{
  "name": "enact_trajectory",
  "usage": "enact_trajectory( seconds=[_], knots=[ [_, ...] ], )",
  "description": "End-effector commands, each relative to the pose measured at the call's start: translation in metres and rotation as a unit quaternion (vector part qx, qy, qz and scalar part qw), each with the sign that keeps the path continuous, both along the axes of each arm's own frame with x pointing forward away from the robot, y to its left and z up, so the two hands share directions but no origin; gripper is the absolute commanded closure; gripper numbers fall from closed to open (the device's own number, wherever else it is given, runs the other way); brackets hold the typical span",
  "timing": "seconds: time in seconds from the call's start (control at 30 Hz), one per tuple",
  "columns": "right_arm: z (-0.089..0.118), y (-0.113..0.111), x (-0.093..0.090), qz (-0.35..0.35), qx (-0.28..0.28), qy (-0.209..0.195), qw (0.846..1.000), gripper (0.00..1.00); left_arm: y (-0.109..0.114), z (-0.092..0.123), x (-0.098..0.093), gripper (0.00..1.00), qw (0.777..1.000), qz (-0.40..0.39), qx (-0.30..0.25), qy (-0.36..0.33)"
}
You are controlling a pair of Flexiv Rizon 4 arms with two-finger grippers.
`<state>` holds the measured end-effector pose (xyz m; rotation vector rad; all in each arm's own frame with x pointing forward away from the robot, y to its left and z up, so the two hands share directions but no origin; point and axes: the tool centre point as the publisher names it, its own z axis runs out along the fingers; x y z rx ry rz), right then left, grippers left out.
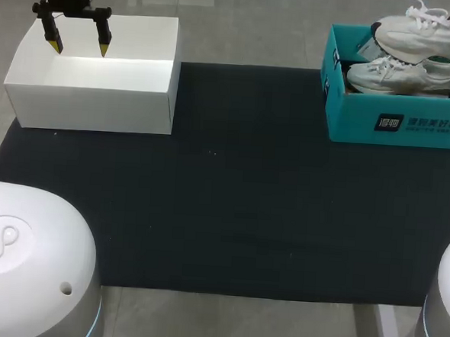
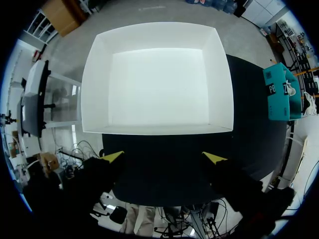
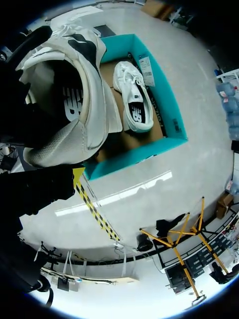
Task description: Take the shoe out of the shoebox, open the shoe tongue, remove and reinsert the insole, then place the shoe into the shoebox
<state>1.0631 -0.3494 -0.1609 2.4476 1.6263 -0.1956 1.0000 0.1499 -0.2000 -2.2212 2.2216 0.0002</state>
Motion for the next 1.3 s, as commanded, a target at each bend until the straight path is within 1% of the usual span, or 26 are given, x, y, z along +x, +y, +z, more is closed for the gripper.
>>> enact_trajectory(
  seconds=[0.03, 0.33, 0.4, 0.47, 0.53, 0.57, 0.6, 0.63, 1.23, 1.3],
  knots=[
    [0.0069, 0.0053, -0.006, -0.001, -0.005, -0.004, 1.0, 1.0, 0.0, 0.0, 0.0, 0.0, 1.0, 0.0, 0.0, 0.0],
    [0.0069, 0.0053, -0.006, -0.001, -0.005, -0.004, 1.0, 1.0, 0.0, 0.0, 0.0, 0.0, 1.0, 0.0, 0.0, 0.0],
    [0.0069, 0.0053, -0.006, -0.001, -0.005, -0.004, 1.0, 0.98, 0.0, 0.0, 0.0, 0.0, 1.0, 0.0, 0.0, 0.0],
    [0.0069, 0.0053, -0.006, -0.001, -0.005, -0.004, 1.0, 1.0, 0.0, 0.0, 0.0, 0.0, 1.0, 0.0, 0.0, 0.0],
    [0.0069, 0.0053, -0.006, -0.001, -0.005, -0.004, 1.0, 1.0, 0.0, 0.0, 0.0, 0.0, 1.0, 0.0, 0.0, 0.0],
    [0.0069, 0.0053, -0.006, -0.001, -0.005, -0.004, 1.0, 0.93, 0.0, 0.0, 0.0, 0.0, 1.0, 0.0, 0.0, 0.0],
    [0.0069, 0.0053, -0.006, -0.001, -0.005, -0.004, 1.0, 0.91, 0.0, 0.0, 0.0, 0.0, 1.0, 0.0, 0.0, 0.0],
    [0.0069, 0.0053, -0.006, -0.001, -0.005, -0.004, 1.0, 1.0, 0.0, 0.0, 0.0, 0.0, 1.0, 0.0, 0.0, 0.0],
    [0.0069, 0.0053, -0.006, -0.001, -0.005, -0.004, 1.0, 1.0, 0.0, 0.0, 0.0, 0.0, 1.0, 0.0, 0.0, 0.0],
    [0.0063, 0.0106, -0.0116, -0.003, -0.004, -0.004, 1.0, 1.0, 0.0, 0.0, 0.0, 0.0, 1.0, 0.0, 0.0, 0.0]
  ],
)
